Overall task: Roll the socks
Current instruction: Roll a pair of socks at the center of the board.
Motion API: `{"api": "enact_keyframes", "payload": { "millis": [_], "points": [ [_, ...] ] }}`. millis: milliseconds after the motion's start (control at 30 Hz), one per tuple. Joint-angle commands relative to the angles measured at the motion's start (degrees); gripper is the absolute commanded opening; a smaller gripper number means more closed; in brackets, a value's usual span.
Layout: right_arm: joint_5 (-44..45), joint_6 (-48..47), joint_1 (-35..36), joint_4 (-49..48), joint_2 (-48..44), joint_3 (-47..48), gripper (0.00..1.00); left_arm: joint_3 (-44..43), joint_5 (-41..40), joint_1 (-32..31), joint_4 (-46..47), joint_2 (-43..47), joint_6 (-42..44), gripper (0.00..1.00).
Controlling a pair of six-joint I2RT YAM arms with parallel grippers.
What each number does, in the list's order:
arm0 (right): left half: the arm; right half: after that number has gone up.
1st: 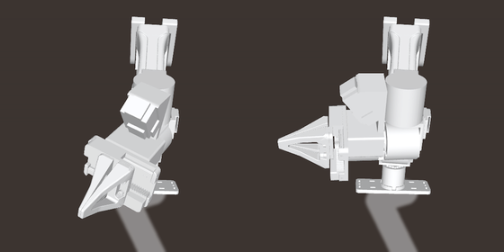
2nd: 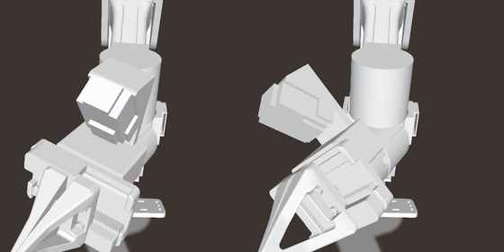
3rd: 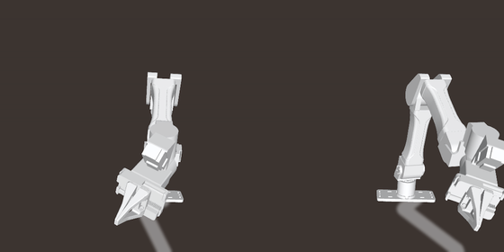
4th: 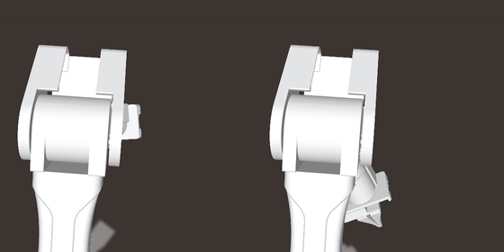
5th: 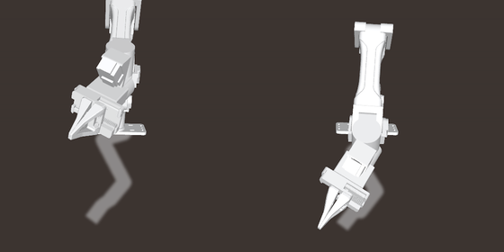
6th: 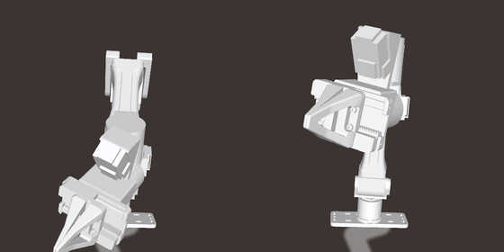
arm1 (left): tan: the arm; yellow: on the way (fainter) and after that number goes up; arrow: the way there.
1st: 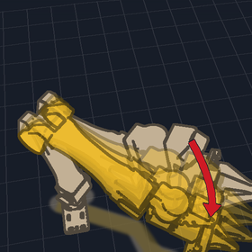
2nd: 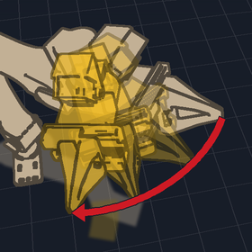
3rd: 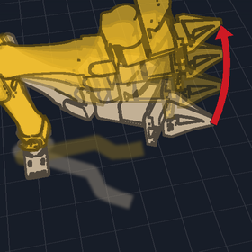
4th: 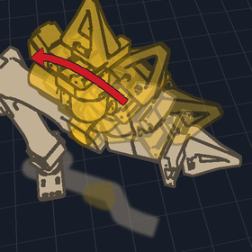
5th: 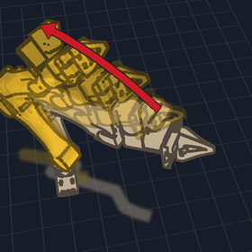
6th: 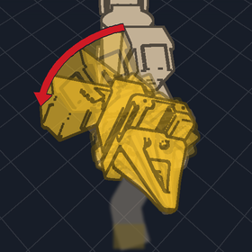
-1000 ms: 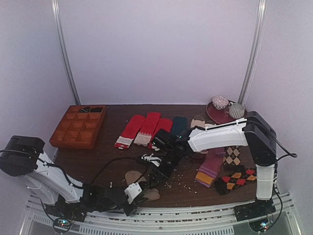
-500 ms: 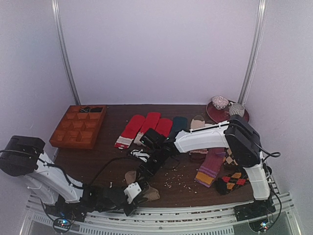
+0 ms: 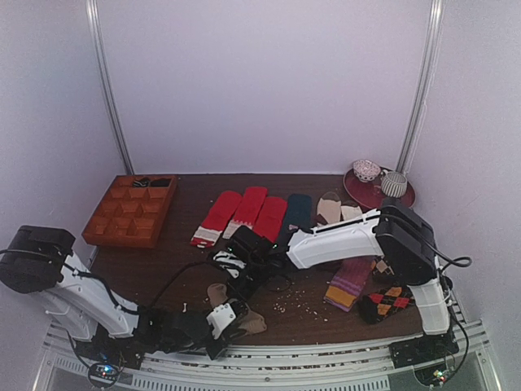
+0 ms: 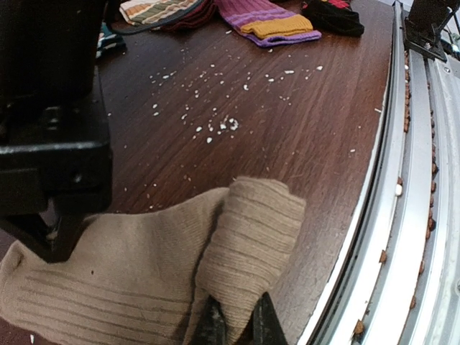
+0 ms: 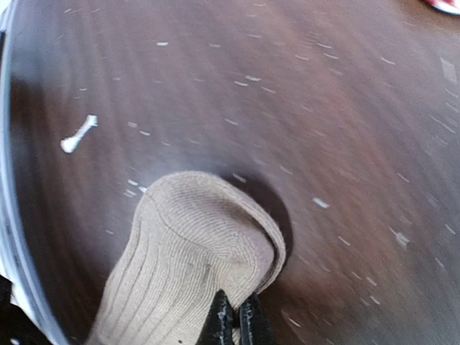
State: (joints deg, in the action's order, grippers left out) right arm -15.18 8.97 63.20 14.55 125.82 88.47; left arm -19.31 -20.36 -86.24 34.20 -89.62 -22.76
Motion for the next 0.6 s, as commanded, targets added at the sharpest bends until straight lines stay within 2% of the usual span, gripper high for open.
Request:
{"api": "enact_keyframes", "payload": {
  "millis": [0, 167, 333, 567],
  "points": [
    [14.9, 4.1, -2.8, 1.6, -2.6, -9.4, 0.0, 0.9, 2.0, -0.2, -12.7, 0.1, -1.0, 0.0],
    [16.8, 6.4, -4.7, -2.5, -9.2, -18.0, 0.0, -0.6, 1.5, -0.2, -15.1, 0.8, -0.4, 0.0],
    [14.2, 5.5, -5.0, -3.5, -9.8, -18.9, 0.0, -3.7, 2.5, 0.5, -15.8, -2.0, 2.2, 0.0],
    [11.7, 3.4, -5.4, -4.3, -9.3, -18.0, 0.0, -5.3, 17.7, 6.4, -18.0, -4.1, 3.3, 0.0]
  ]
}}
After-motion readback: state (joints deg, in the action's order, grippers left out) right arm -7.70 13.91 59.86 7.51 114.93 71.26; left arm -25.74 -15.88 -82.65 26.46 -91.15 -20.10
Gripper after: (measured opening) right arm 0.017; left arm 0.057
